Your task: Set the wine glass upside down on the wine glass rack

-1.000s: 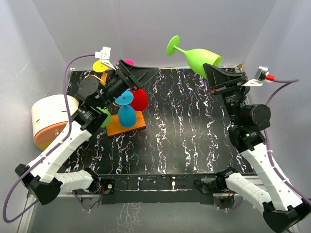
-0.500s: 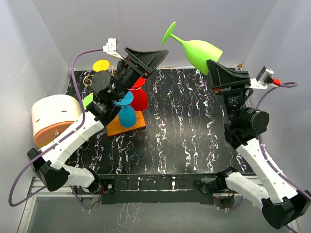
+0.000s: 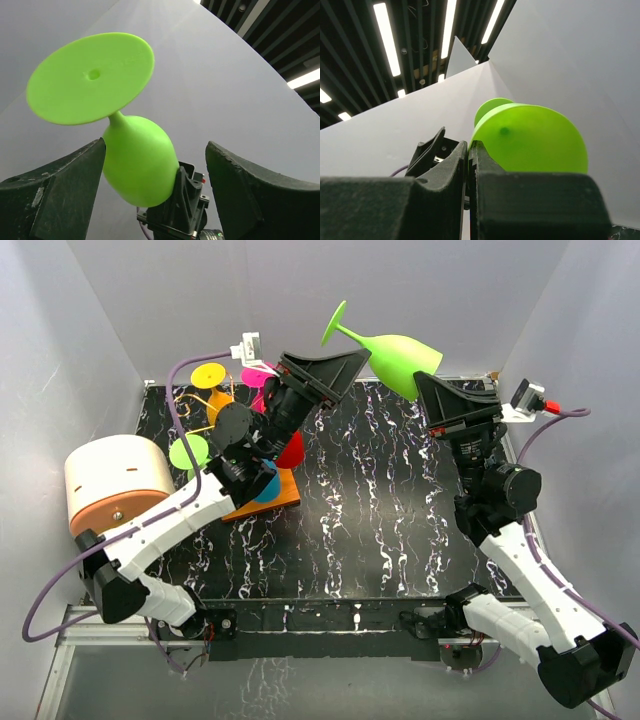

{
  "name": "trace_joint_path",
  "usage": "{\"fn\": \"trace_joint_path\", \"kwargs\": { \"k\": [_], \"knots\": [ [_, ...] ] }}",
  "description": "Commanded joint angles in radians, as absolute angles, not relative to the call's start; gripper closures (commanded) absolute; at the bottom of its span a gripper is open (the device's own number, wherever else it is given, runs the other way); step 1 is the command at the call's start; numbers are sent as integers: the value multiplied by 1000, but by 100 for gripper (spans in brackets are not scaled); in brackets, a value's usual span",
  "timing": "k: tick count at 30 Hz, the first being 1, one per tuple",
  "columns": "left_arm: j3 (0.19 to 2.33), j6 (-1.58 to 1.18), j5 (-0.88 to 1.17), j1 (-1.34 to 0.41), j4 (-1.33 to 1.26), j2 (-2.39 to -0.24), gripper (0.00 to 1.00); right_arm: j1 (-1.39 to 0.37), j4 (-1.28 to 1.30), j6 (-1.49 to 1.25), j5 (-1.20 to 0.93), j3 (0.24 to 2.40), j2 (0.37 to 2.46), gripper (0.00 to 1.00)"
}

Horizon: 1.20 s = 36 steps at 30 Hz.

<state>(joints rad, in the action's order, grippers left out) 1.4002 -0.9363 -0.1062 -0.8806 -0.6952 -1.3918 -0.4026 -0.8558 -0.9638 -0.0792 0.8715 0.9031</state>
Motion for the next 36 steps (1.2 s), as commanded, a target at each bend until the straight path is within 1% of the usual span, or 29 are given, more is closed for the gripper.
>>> {"fn": "trace_joint_path", "kwargs": {
  "k": [1, 5, 15, 22, 28, 36],
  "knots": [
    [1440, -889, -173, -892, -790, -1430, 22, -399, -885, -979, -106, 873, 872, 100],
    [1434, -897, -225, -896, -831, -1445, 25, -399, -871, -974, -134, 872, 865, 100],
    [1376, -896, -270, -902, -966, -1430, 35, -399, -828, -959, -139, 848, 836, 100],
    [1403, -902, -279, -903, -991, -1457, 47, -399, -828, -962, -196, 833, 830, 100],
    [1404, -899, -280, -902, -1025, -1468, 62, -399, -805, -951, -257, 817, 810, 100],
    [1400, -930, -279, -903, -1059, -1482, 75, -399, -789, -960, -293, 796, 797, 100]
  ]
}}
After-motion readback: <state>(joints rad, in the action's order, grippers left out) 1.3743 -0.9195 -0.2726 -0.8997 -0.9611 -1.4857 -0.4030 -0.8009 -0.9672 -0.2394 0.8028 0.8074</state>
